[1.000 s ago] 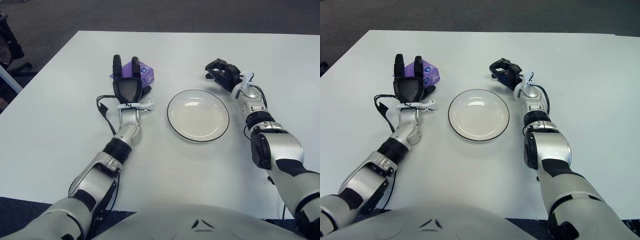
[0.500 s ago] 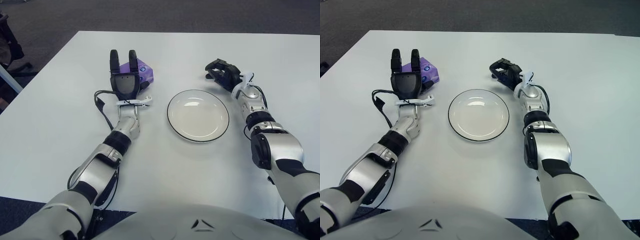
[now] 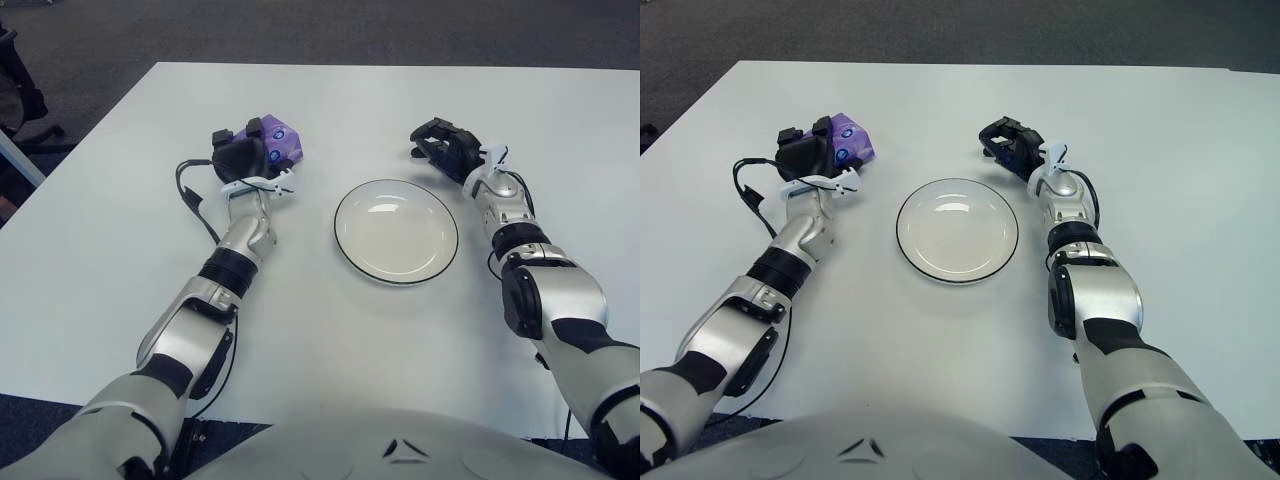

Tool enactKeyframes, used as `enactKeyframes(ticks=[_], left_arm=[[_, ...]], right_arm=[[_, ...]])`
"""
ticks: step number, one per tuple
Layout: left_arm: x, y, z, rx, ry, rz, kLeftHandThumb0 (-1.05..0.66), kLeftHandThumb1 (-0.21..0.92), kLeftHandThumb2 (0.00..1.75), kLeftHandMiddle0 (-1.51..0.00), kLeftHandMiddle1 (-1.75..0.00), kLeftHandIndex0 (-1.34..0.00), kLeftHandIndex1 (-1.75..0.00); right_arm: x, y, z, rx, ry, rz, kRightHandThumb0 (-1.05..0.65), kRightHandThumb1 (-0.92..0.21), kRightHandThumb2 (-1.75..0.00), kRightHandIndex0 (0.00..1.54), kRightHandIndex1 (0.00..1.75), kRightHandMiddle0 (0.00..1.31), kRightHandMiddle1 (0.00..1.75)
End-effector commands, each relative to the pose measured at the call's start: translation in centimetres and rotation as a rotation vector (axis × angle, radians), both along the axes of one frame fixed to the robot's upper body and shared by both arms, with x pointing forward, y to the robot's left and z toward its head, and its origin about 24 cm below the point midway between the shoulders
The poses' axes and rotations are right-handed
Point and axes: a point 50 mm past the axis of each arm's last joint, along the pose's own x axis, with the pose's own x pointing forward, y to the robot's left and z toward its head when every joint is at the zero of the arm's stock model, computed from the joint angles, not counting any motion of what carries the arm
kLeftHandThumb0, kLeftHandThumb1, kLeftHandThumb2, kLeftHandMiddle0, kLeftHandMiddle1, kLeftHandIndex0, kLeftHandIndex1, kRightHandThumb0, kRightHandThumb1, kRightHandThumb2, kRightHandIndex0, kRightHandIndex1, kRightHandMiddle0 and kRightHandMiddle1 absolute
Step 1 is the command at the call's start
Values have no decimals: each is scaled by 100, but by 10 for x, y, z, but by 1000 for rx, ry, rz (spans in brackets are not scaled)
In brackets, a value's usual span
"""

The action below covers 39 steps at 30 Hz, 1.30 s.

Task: Put the tissue paper into the plate.

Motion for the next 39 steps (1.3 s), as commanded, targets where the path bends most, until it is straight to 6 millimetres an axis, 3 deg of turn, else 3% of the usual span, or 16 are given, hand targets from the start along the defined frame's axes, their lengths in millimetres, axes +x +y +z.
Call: enactKeyframes(ticks=[1,10,12,14,19,22,25,28,33,39], left_arm=[[-5,20,-33,-81,176,32,-77,92,42,-50,-109,-43,-66],[-2,26,-38,-261,224,-22,-78,92,42,-55,-136,-33,-114],[-2,28,-38,-370,215,-50,-68,92,32,-51,-153,-33,-134],[-3,29,-37,-431,198,-72,-53,92,28,-50,-163,-40,-140],[-4,30,-37,-460,157,-122,-40,66,81,-63,-173,-41,-167],[-5,30,-36,-448,127,-157,-2,61,71,-74,-174,-52,-172],[-8,27,-31,-417,21,-233,13,53,81,-82,-174,-59,-174],[-12,24,-27,-370,-107,-298,19,45,97,-86,-175,-63,-174],[-13,20,-19,-308,-242,-362,21,40,108,-88,-175,-64,-175],[-18,4,17,-244,-405,-537,21,39,112,-85,-175,-64,-175]], right_arm=[[-11,-9,-27,-16,113,-19,-1,-92,-23,58,136,40,134],[-11,-8,-26,-16,106,-16,-1,-92,-23,58,136,39,134],[-11,-8,-25,-16,104,-15,-1,-92,-23,58,136,39,134],[-11,-8,-25,-16,103,-14,-1,-92,-23,58,136,39,134],[-11,-8,-25,-17,101,-13,-1,-92,-23,58,136,39,135],[-11,-8,-25,-17,100,-13,-1,-92,-23,58,135,39,135],[-11,-9,-25,-17,100,-13,-1,-92,-23,59,135,39,135],[-11,-9,-25,-16,100,-13,-1,-92,-23,59,135,39,135],[-11,-9,-25,-16,101,-13,-1,-92,-23,59,135,39,135],[-11,-10,-25,-14,103,-15,-1,-92,-23,59,134,38,136]])
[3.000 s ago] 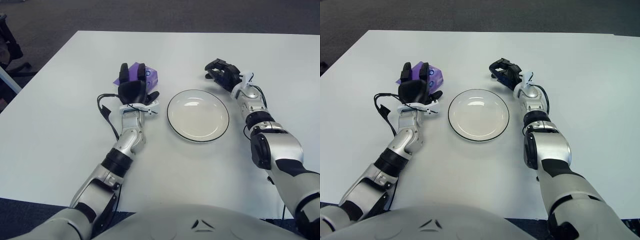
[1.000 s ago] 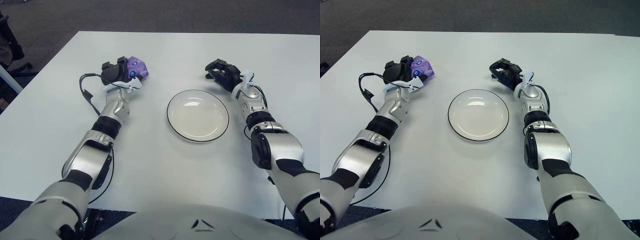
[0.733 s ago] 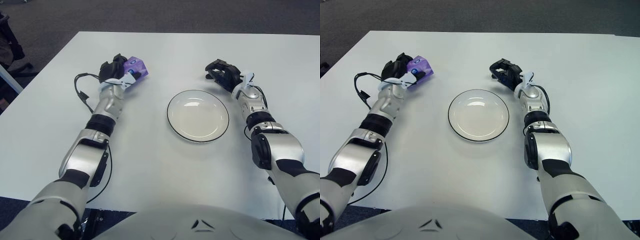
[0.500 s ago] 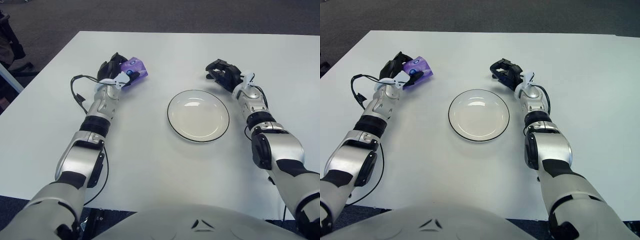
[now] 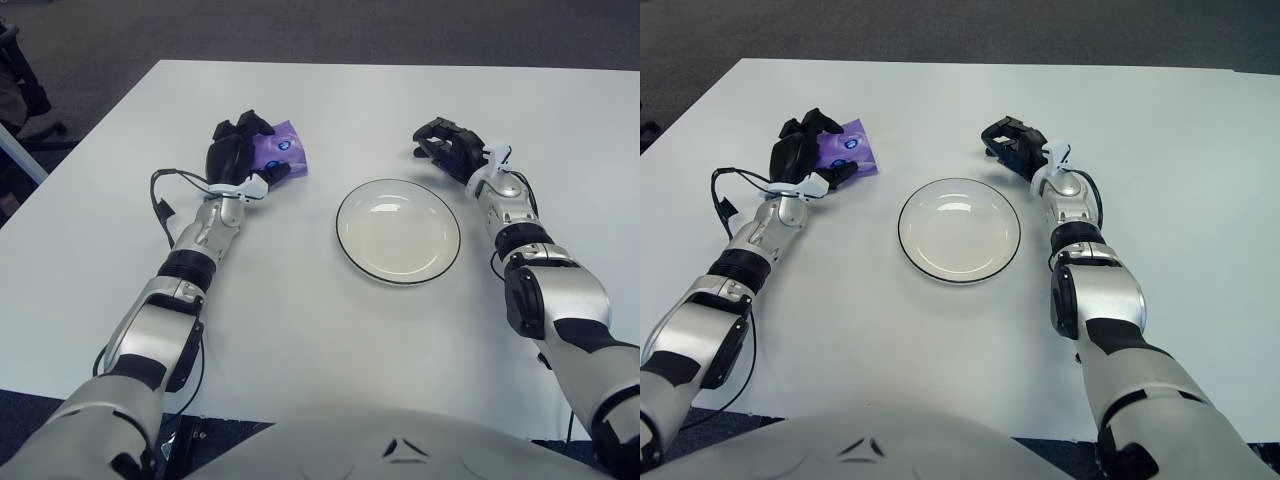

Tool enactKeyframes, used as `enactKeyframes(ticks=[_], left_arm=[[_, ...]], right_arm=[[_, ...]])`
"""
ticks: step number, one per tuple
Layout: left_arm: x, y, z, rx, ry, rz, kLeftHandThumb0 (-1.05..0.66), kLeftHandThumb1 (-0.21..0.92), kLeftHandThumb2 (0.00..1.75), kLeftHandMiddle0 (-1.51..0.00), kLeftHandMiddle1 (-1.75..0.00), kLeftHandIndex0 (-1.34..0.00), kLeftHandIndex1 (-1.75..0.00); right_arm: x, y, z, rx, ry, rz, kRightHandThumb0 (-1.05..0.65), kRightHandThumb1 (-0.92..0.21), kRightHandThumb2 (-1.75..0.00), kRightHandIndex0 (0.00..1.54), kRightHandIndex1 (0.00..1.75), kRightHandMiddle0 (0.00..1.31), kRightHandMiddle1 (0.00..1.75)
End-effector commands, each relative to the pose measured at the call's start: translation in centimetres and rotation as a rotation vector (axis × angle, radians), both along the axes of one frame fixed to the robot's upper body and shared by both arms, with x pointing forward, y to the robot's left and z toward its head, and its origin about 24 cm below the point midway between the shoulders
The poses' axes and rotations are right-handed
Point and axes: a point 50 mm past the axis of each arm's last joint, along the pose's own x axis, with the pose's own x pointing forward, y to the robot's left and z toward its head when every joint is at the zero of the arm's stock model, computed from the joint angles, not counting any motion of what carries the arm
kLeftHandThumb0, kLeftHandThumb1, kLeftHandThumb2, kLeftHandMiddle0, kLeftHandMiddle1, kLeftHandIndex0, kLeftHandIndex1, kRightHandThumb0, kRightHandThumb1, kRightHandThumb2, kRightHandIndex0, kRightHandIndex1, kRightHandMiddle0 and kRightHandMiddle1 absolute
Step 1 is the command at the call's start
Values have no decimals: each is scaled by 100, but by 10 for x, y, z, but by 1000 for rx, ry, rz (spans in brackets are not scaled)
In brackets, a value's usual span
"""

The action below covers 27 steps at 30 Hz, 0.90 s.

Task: Put the tissue paper into the plate.

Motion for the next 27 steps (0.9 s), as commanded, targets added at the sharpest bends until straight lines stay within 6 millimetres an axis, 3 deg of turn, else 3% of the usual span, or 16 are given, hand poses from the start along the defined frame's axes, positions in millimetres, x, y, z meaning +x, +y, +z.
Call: enactKeyframes(ticks=[1,11,18,27], left_arm=[[-5,-9,16,42,-102,-94,21,39,112,-84,-175,-64,-175],[-13,-28,45,113,-354,-252,21,40,110,-82,-175,-63,-175],[-26,-55,66,93,-533,-368,21,42,108,-81,-175,-63,-175],[-38,-78,81,132,-632,-420,19,48,97,-82,-175,-63,-175]], right_arm=[[-11,-6,-27,-7,115,-20,-1,-92,-23,59,134,38,136],[-10,-7,-26,-1,115,-29,-1,-92,-23,59,134,38,137],[-10,-10,-26,1,118,-43,-1,-92,-23,59,134,38,137],[-12,-15,-28,2,118,-66,-1,-92,-23,59,135,38,136]])
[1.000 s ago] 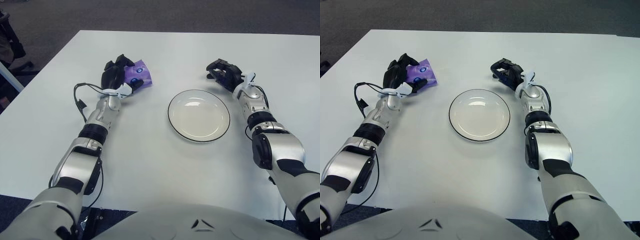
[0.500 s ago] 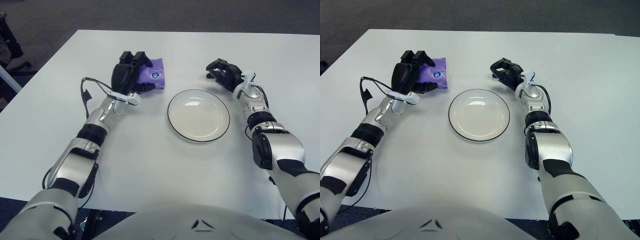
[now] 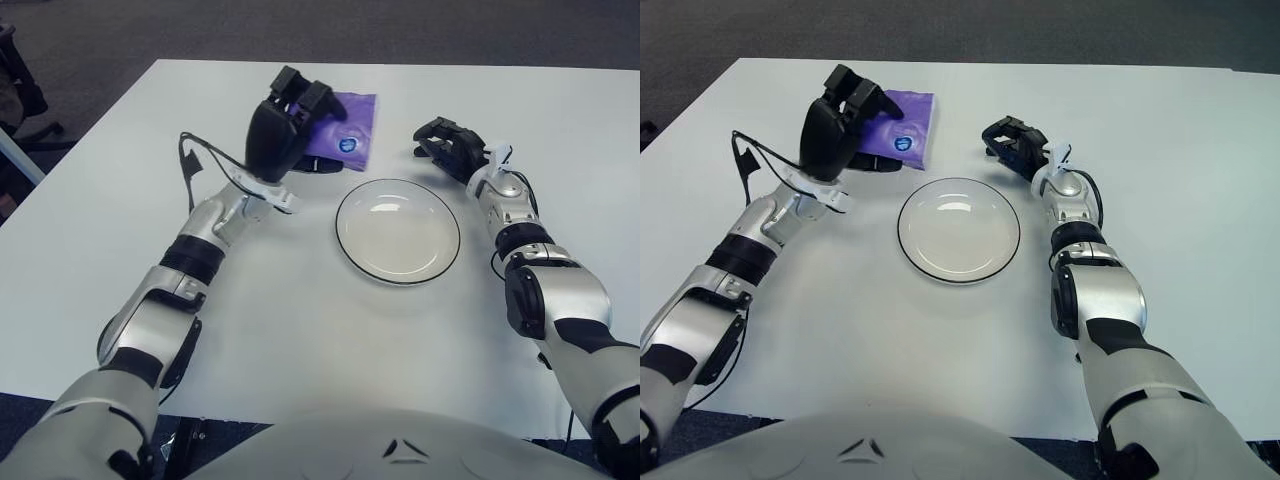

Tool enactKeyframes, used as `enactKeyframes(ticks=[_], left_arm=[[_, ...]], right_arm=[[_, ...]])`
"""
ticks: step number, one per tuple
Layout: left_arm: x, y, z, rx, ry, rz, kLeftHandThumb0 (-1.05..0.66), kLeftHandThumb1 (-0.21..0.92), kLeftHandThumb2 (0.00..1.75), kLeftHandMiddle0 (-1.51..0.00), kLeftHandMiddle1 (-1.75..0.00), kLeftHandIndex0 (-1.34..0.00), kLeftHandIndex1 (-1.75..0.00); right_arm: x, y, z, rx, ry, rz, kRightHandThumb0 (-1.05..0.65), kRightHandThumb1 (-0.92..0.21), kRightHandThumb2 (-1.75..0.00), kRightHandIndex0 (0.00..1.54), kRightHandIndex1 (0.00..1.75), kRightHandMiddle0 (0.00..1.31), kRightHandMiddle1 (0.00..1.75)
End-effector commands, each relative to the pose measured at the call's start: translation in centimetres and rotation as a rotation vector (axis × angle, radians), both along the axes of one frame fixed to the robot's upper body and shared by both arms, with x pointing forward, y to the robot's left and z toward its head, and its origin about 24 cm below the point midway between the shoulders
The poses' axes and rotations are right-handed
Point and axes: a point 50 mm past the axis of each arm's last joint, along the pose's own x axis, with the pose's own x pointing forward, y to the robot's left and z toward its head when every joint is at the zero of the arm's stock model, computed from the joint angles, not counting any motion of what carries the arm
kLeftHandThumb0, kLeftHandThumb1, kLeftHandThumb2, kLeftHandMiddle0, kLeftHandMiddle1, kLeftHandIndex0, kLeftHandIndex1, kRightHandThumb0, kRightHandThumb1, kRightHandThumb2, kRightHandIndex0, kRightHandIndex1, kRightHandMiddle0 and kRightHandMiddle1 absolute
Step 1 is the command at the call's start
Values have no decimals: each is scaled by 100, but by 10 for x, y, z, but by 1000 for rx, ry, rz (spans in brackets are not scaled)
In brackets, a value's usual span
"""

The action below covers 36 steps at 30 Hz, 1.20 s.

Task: Put the tissue paper into the plate.

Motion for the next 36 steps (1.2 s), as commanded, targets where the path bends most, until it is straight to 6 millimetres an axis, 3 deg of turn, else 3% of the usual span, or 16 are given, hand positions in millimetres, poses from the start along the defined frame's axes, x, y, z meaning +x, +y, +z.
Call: enactKeyframes(ticks=[1,8,14,24,31,36], left_arm=[[-7,-11,13,11,-61,-24,18,49,95,-82,-175,-63,-175],[-18,-22,16,80,-111,-135,16,56,81,-88,-175,-65,-175],[-30,-38,9,126,-44,-273,16,57,78,-90,-175,-66,-175],[-37,-61,-4,131,381,-559,15,60,78,-91,-175,-67,-175],[-40,-66,-10,247,376,-523,13,64,71,-84,-175,-64,-175],[-36,-63,-14,302,337,-458,8,76,47,-77,-175,-62,-175]], right_arm=[[-13,-14,-29,-4,118,-59,-1,-92,-23,59,135,38,136],[-14,-18,-30,-5,114,-83,-1,-92,-24,58,137,37,136],[-15,-20,-31,-4,114,-87,-1,-92,-26,56,140,35,136],[-16,-21,-33,-11,121,-88,-1,-92,-26,56,141,35,136],[-17,-21,-34,-23,121,-101,-1,-92,-26,55,141,36,136],[-16,-21,-34,-47,119,-108,-1,-92,-26,55,141,37,135]])
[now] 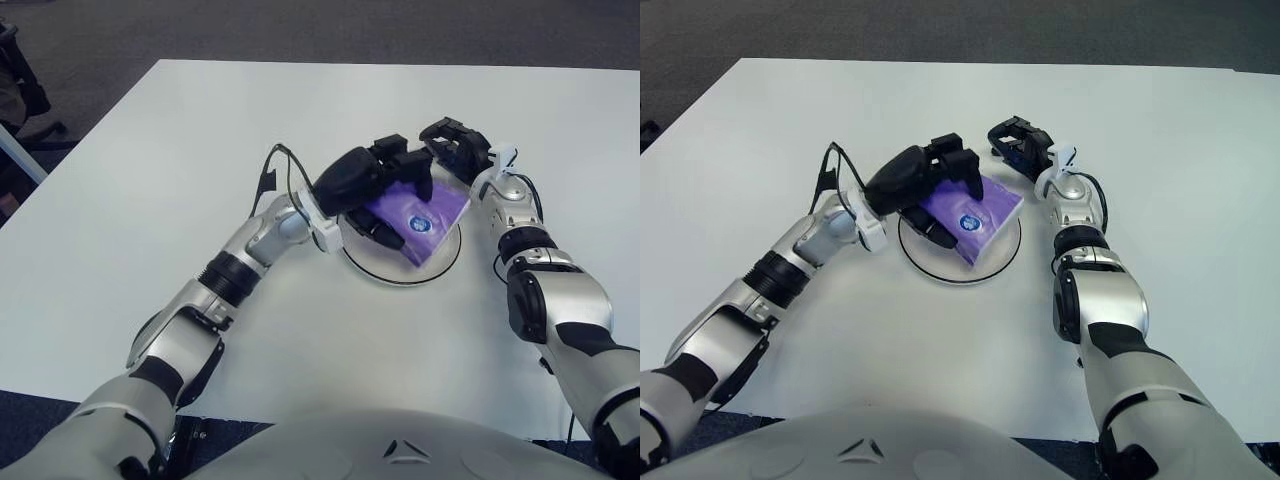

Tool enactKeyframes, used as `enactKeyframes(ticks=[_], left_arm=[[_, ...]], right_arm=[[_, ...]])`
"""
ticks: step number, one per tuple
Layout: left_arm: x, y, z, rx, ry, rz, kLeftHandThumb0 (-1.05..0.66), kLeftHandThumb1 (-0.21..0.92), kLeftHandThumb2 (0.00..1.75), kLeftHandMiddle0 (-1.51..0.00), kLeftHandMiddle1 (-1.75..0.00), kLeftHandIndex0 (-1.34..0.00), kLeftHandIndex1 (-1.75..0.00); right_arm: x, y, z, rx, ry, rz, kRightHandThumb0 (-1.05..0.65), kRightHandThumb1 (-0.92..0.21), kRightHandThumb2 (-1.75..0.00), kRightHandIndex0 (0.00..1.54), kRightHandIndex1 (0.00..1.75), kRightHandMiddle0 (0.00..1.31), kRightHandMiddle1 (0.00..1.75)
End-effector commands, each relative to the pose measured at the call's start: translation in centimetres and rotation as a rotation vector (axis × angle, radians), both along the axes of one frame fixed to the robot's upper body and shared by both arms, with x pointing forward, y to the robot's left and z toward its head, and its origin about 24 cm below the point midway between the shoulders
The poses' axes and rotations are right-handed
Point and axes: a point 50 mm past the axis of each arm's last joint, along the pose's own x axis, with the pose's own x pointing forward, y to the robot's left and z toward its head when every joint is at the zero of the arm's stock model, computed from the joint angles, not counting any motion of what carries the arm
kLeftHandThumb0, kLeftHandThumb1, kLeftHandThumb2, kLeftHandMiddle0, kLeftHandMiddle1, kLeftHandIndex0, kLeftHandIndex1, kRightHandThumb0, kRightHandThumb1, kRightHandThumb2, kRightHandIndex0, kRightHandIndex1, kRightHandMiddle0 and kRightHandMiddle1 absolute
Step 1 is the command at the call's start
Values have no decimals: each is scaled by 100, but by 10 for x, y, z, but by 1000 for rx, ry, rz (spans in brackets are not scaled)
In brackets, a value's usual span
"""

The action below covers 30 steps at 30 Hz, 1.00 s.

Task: Put the tissue paper into the plate.

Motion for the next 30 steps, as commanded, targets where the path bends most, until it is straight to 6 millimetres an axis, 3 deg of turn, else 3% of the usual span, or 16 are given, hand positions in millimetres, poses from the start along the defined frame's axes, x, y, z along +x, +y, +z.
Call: enactKeyframes(ticks=[1,6,9,10,13,16,17,20,23,27,30], left_arm=[[5,8,-1,15,-39,50,7,77,45,-77,-175,-61,-175],[9,10,-8,17,-18,100,-1,88,25,-72,-175,-54,-175],[10,11,-10,21,-5,116,-25,82,49,-64,-175,-42,-168],[10,11,-11,31,5,122,-27,84,46,-60,-174,-41,-166],[9,13,-12,55,22,133,-33,90,38,-51,-151,-40,-158],[8,15,-10,94,13,146,-35,91,36,-53,-125,-38,-157],[7,16,-9,111,9,151,-42,91,38,-54,-116,-37,-145],[5,18,-8,194,-7,170,-67,92,49,-67,-63,-44,-81],[4,20,-6,262,-19,191,-79,92,63,-69,-26,-40,-40],[3,20,-6,320,-36,214,-87,92,77,-61,-6,-28,-15],[2,21,-6,325,-38,219,-89,92,80,-59,-2,-24,-9]], right_arm=[[-13,-13,-31,-42,134,-50,-1,-92,-26,55,141,37,135],[-13,-12,-31,-52,133,-56,-1,-92,-26,56,141,37,135],[-13,-12,-31,-57,134,-58,-1,-91,-26,56,141,37,135],[-13,-12,-31,-62,134,-60,-1,-91,-26,56,141,37,135],[-13,-11,-31,-71,136,-64,-1,-91,-26,57,139,38,134],[-13,-11,-32,-74,138,-66,-1,-91,-26,58,138,39,134],[-13,-11,-32,-75,138,-67,-1,-91,-26,58,138,39,134],[-13,-11,-32,-75,140,-69,-1,-90,-26,58,138,38,134],[-13,-11,-33,-76,140,-73,-1,-90,-26,58,137,38,134],[-14,-12,-33,-77,138,-80,-1,-90,-26,58,137,38,134],[-14,-13,-33,-84,137,-86,-1,-90,-26,59,136,39,134]])
